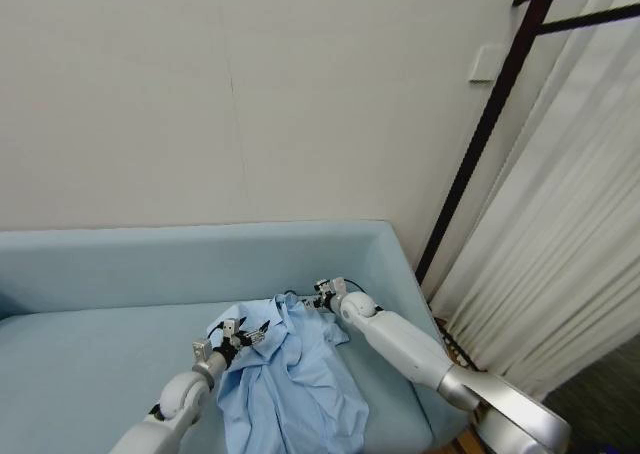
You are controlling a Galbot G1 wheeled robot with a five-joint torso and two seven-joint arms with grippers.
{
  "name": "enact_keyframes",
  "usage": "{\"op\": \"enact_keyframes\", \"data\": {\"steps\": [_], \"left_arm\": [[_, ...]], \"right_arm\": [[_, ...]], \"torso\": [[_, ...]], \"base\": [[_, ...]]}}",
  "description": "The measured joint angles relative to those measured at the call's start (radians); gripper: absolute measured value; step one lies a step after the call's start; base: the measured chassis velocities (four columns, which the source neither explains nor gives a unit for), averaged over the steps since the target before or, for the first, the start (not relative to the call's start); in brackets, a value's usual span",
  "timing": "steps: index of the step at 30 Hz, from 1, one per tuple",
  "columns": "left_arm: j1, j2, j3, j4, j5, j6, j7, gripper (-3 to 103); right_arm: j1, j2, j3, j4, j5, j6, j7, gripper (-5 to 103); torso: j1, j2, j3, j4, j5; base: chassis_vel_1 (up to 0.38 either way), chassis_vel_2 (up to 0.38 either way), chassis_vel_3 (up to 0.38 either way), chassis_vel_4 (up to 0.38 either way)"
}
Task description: Pick up the clothes from the sofa and hang them on the clothes hanger.
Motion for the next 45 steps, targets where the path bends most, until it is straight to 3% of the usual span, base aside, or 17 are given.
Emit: {"op": "enact_keyframes", "data": {"steps": [4, 9, 14, 31, 39, 45], "left_arm": [[-0.005, -0.002, 0.007, 0.004, -0.001, 0.001, -0.006, 100], [-0.007, 0.008, 0.012, 0.003, -0.005, 0.003, -0.014, 100], [-0.005, 0.019, 0.009, 0.0, -0.016, 0.002, -0.014, 100], [-0.001, -0.008, 0.009, 0.016, -0.007, -0.014, -0.011, 100], [-0.011, -0.008, 0.008, 0.018, -0.008, -0.015, -0.01, 100], [-0.005, -0.01, 0.006, 0.019, -0.008, -0.018, -0.007, 100]], "right_arm": [[-0.006, 0.034, -0.006, -0.025, -0.013, 0.003, 0.003, 100], [0.036, 0.144, -0.007, -0.23, -0.107, 0.051, -0.006, 100], [0.047, 0.19, -0.006, -0.33, -0.167, 0.08, -0.026, 100], [0.067, 0.192, -0.026, -0.317, -0.134, -0.003, -0.064, 100], [0.063, 0.25, -0.03, -0.424, -0.23, 0.059, -0.07, 100], [0.087, 0.256, -0.02, -0.465, -0.261, 0.096, -0.066, 100]], "torso": [[0.0, 0.0, 0.0, 0.0001, -0.0002], [0.0, 0.0, 0.0, 0.0003, -0.0003], [0.0, 0.0, 0.0, 0.0001, -0.0002], [0.0, 0.0, 0.0, 0.0, -0.0002], [0.0, 0.0, 0.0, 0.0002, -0.0001], [0.0, 0.0, 0.0, 0.0002, -0.0001]], "base": [[0.0, 0.0, 0.0, 0.0], [0.0, 0.0, 0.0, 0.0], [0.0, 0.0, 0.0, 0.0], [0.0, 0.0, 0.0, 0.0], [0.0, 0.0, 0.0, 0.0], [0.0, 0.0, 0.0, 0.0]]}}
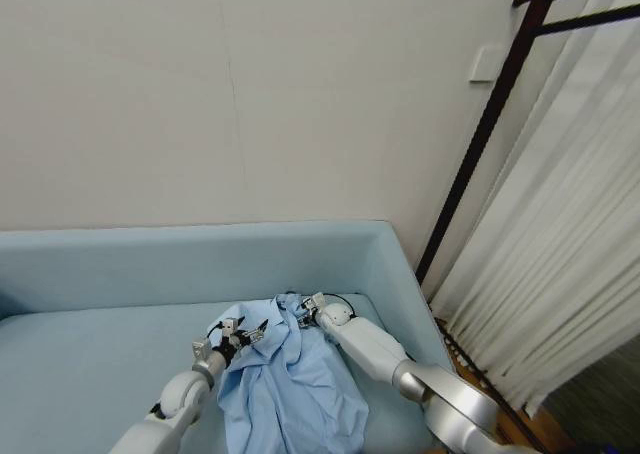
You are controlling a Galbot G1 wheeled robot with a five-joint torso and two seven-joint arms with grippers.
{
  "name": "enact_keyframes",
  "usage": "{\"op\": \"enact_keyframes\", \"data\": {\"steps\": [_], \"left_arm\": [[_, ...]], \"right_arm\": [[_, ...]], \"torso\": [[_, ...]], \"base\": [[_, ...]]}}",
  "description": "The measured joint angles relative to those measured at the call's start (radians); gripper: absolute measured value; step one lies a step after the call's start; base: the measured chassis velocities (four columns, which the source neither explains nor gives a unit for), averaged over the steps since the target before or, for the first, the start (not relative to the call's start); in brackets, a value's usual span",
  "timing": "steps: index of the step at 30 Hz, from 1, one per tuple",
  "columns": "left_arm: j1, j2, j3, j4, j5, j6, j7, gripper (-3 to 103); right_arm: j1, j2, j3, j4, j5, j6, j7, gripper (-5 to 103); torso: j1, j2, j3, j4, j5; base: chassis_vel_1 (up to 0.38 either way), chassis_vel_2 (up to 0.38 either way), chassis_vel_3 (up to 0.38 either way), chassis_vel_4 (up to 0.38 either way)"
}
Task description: Pick up the clothes from the sofa and hang them on the clothes hanger.
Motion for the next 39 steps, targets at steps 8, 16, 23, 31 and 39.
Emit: {"op": "enact_keyframes", "data": {"steps": [8, 16, 23, 31, 39], "left_arm": [[-0.003, -0.008, 0.005, 0.007, 0.007, -0.004, 0.009, 100], [-0.014, -0.001, 0.008, 0.015, 0.007, -0.004, 0.011, 100], [-0.016, -0.008, 0.009, 0.017, 0.007, -0.005, 0.012, 100], [-0.019, -0.016, 0.011, 0.02, 0.007, -0.006, 0.012, 100], [-0.02, -0.008, 0.016, 0.014, 0.007, -0.006, 0.012, 100]], "right_arm": [[0.034, 0.005, 0.003, -0.06, -0.029, 0.042, -0.009, 100], [-0.015, -0.02, -0.001, 0.05, 0.015, -0.011, -0.011, 100], [-0.001, 0.024, 0.003, -0.04, -0.011, 0.022, -0.016, 100], [0.034, 0.013, 0.004, -0.075, -0.049, 0.048, -0.026, 100], [0.0, 0.019, 0.007, -0.049, -0.04, 0.029, -0.044, 99]], "torso": [[0.0, 0.0, 0.0, -0.0002, 0.0], [0.0, 0.0, 0.0, -0.0002, 0.0], [0.0, 0.0, 0.0, 0.0003, 0.0001], [0.0, 0.0, 0.0, -0.0005, -0.0001], [0.0, 0.0, 0.0, -0.0002, -0.0002]], "base": [[0.0, 0.0, 0.0, 0.0], [0.0, 0.0, 0.0, 0.0], [0.0, 0.0, 0.0, 0.0], [0.0, 0.0, 0.0, 0.0], [0.0, 0.0, 0.0, 0.0]]}}
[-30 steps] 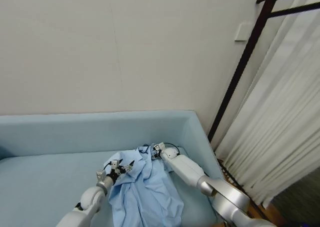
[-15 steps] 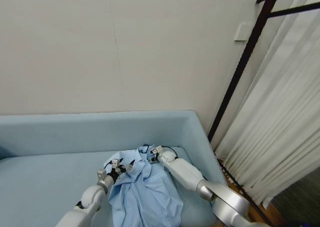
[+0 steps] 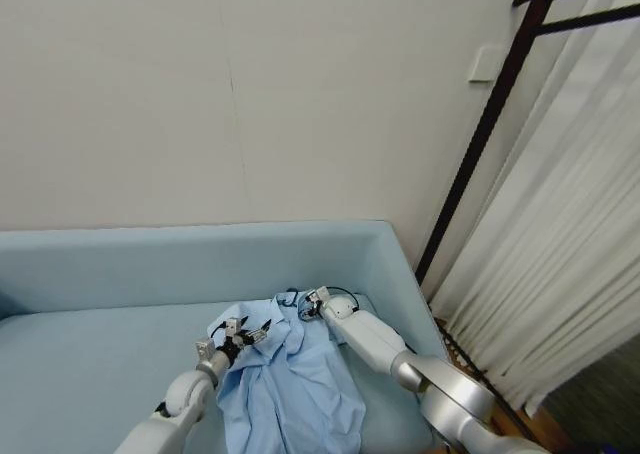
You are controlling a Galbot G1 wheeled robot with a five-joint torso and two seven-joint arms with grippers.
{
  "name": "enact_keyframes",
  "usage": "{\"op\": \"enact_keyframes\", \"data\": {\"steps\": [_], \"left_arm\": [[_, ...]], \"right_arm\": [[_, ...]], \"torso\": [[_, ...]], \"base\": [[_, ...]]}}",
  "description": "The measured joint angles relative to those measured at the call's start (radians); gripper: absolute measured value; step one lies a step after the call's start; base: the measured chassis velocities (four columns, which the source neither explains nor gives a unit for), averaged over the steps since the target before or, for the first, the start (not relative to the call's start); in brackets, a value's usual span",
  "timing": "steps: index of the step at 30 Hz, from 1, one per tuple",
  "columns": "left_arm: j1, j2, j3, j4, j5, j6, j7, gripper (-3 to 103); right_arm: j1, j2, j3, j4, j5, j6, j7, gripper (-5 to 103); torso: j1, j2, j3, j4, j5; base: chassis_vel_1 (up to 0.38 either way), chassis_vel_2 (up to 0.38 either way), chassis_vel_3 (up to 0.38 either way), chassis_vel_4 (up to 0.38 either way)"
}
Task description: Pick up the clothes from the sofa and hang them on the clothes hanger.
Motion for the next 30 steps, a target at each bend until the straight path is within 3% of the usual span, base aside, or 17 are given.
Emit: {"op": "enact_keyframes", "data": {"steps": [8, 13, 14, 17, 22, 30], "left_arm": [[0.011, 0.018, -0.009, -0.011, -0.005, 0.0, 0.0, 100], [0.008, 0.016, -0.008, -0.014, -0.005, 0.0, 0.0, 100], [0.008, 0.016, -0.007, -0.015, -0.005, 0.0, 0.0, 100], [0.008, 0.017, -0.006, -0.019, -0.006, 0.0, 0.0, 100], [0.009, 0.02, -0.007, -0.021, -0.006, 0.0, -0.001, 100], [0.007, 0.017, -0.007, -0.026, -0.007, 0.001, -0.001, 100]], "right_arm": [[-0.013, 0.002, 0.002, 0.0, 0.007, 0.002, -0.014, 73], [-0.017, -0.001, 0.002, 0.005, -0.008, 0.009, -0.016, 51], [-0.02, -0.001, 0.003, 0.005, -0.014, 0.011, -0.016, 51], [-0.033, -0.004, 0.004, 0.005, -0.068, 0.045, -0.015, 35], [-0.044, -0.011, 0.006, 0.015, -0.137, 0.084, -0.015, 25], [-0.056, -0.032, 0.011, 0.055, -0.239, 0.139, 0.012, 19]], "torso": [[0.0, 0.0, 0.0, 0.0004, 0.0002], [0.0, 0.0, 0.0, 0.0004, 0.0002], [0.0, 0.0, 0.0, 0.0004, 0.0003], [0.0, 0.0, 0.0, 0.0004, 0.0003], [0.0, 0.0, 0.0, 0.0001, 0.0002], [0.0, 0.0, 0.0, -0.0003, -0.0001]], "base": [[0.0, 0.0, 0.0, 0.0], [0.0, 0.0, 0.0, 0.0], [0.0, 0.0, 0.0, 0.0], [0.0, 0.0, 0.0, 0.0], [0.0, 0.0, 0.0, 0.0], [0.0, 0.0, 0.0, 0.0]]}}
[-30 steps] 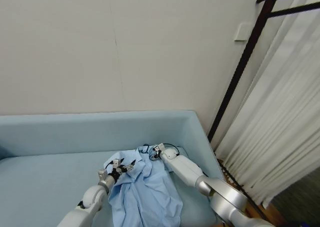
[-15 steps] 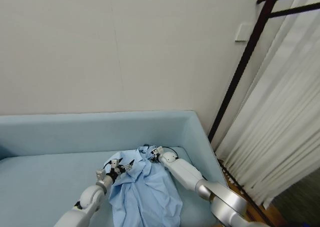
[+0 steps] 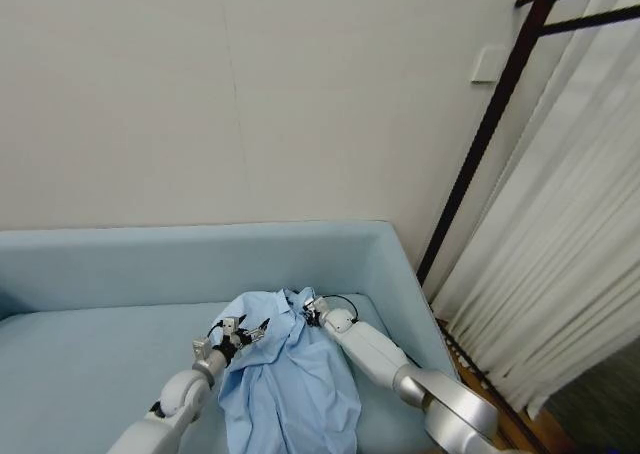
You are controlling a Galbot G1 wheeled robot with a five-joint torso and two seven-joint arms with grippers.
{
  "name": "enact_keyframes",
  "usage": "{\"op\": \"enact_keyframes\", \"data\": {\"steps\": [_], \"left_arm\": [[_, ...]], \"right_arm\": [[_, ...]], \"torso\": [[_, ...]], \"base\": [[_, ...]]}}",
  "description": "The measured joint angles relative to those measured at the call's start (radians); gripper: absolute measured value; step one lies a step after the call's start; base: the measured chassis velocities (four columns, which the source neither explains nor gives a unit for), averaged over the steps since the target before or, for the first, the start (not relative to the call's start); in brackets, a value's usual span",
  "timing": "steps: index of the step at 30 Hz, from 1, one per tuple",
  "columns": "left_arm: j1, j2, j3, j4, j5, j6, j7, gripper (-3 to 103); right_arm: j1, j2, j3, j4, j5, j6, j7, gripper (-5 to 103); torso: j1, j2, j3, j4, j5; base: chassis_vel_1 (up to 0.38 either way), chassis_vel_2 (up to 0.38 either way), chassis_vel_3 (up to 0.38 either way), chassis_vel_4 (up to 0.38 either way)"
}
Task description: Pick up the clothes from the sofa and hang them on the clothes hanger.
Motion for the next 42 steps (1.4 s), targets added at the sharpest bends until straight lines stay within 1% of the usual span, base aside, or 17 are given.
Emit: {"op": "enact_keyframes", "data": {"steps": [3, 4, 10, 12, 15, 17, 20, 25, 26, 30, 31, 35, 36, 38, 39, 40, 42], "left_arm": [[-0.001, -0.001, -0.001, -0.001, 0.0, 0.0, 0.0, 100], [-0.001, -0.001, -0.001, -0.001, 0.0, 0.0, 0.0, 100], [-0.002, -0.003, 0.001, -0.001, 0.0, 0.0, 0.0, 100], [-0.006, -0.004, 0.003, -0.002, 0.0, 0.001, 0.0, 100], [-0.014, -0.001, 0.008, -0.005, -0.003, 0.004, -0.001, 100], [-0.015, 0.0, 0.008, -0.006, -0.004, 0.004, -0.001, 100], [-0.013, 0.005, 0.007, -0.015, -0.006, 0.005, -0.002, 100], [-0.001, 0.015, 0.003, -0.031, -0.01, 0.006, -0.003, 100], [0.008, 0.026, 0.0, -0.049, -0.014, 0.006, -0.004, 100], [0.042, 0.074, -0.012, -0.142, -0.027, 0.006, -0.019, 100], [0.042, 0.074, -0.012, -0.142, -0.027, 0.006, -0.019, 100], [0.1, 0.136, -0.032, -0.285, -0.073, 0.017, -0.063, 100], [0.1, 0.136, -0.032, -0.285, -0.073, 0.017, -0.063, 100], [0.135, 0.173, -0.062, -0.374, -0.11, 0.034, -0.083, 100], [0.153, 0.197, -0.079, -0.43, -0.135, 0.042, -0.099, 100], [0.153, 0.197, -0.079, -0.43, -0.135, 0.042, -0.099, 100], [0.172, 0.241, -0.108, -0.528, -0.18, 0.052, -0.134, 100]], "right_arm": [[-0.02, -0.034, 0.004, 0.055, -0.097, 0.058, 0.017, 19], [-0.02, -0.034, 0.004, 0.055, -0.097, 0.058, 0.017, 19], [-0.06, -0.101, 0.006, 0.187, -0.183, 0.088, 0.041, 16], [-0.079, -0.119, 0.012, 0.234, -0.239, 0.105, 0.053, 16], [-0.111, -0.15, 0.021, 0.328, -0.336, 0.138, 0.095, 16], [-0.117, -0.155, 0.023, 0.348, -0.354, 0.143, 0.107, 16], [-0.144, -0.18, 0.033, 0.454, -0.434, 0.156, 0.174, 16], [-0.167, -0.203, 0.045, 0.56, -0.492, 0.151, 0.227, 16], [-0.175, -0.216, 0.048, 0.619, -0.514, 0.147, 0.257, 16], [-0.175, -0.247, 0.063, 0.734, -0.543, 0.141, 0.308, 16], [-0.175, -0.247, 0.063, 0.734, -0.543, 0.141, 0.308, 16], [-0.137, -0.268, 0.101, 0.778, -0.554, 0.175, 0.365, 16], [-0.137, -0.268, 0.101, 0.778, -0.554, 0.175, 0.365, 16], [-0.105, -0.276, 0.116, 0.769, -0.555, 0.237, 0.42, 15], [-0.086, -0.279, 0.116, 0.752, -0.555, 0.287, 0.463, 15], [-0.086, -0.279, 0.116, 0.752, -0.555, 0.287, 0.463, 15], [-0.065, -0.28, 0.117, 0.726, -0.565, 0.369, 0.531, 15]], "torso": [[0.0, 0.0, 0.0, -0.0001, 0.0], [0.0, 0.0, 0.0, -0.0001, 0.0], [0.0, 0.0, 0.0, 0.0001, 0.0001], [0.0, 0.0, 0.0, 0.0003, 0.0003], [0.0, 0.0, 0.0, 0.0003, 0.0003], [0.0, 0.0, 0.0, 0.0003, 0.0003], [0.0, 0.0, 0.0, 0.0004, 0.0003], [0.0, 0.0, 0.0, 0.0003, 0.0001], [0.0, 0.0, 0.0, 0.0004, 0.0002], [0.0, 0.0, 0.0, 0.0004, 0.0002], [0.0, 0.0, 0.0, 0.0004, 0.0002], [0.0, 0.0, 0.0, 0.0004, 0.0002], [0.0, 0.0, 0.0, 0.0004, 0.0002], [0.0, 0.0, 0.0, 0.0003, 0.0], [0.0, 0.0, 0.0, 0.0006, 0.0002], [0.0, 0.0, 0.0, 0.0006, 0.0002], [0.0, 0.0, 0.0, 0.0005, 0.0001]], "base": [[0.0, 0.0, 0.0, 0.0], [0.0, 0.0, 0.0, 0.0], [0.0, 0.0, 0.0, 0.0], [0.0, 0.0, 0.0, 0.0], [0.0, 0.0, 0.0, 0.0], [0.0, 0.0, 0.0, 0.0], [0.0, 0.0, 0.0, 0.0], [0.0, 0.0, 0.0, 0.0], [0.0, 0.0, 0.0, 0.0], [0.0, 0.0, 0.0, 0.0], [0.0, 0.0, 0.0, 0.0], [0.0, 0.0, 0.0, 0.0], [0.0, 0.0, 0.0, 0.0], [0.0, 0.0, 0.0, 0.0], [0.0, 0.0, 0.0, 0.0], [0.0, 0.0, 0.0, 0.0], [0.0, 0.0, 0.0, 0.0]]}}
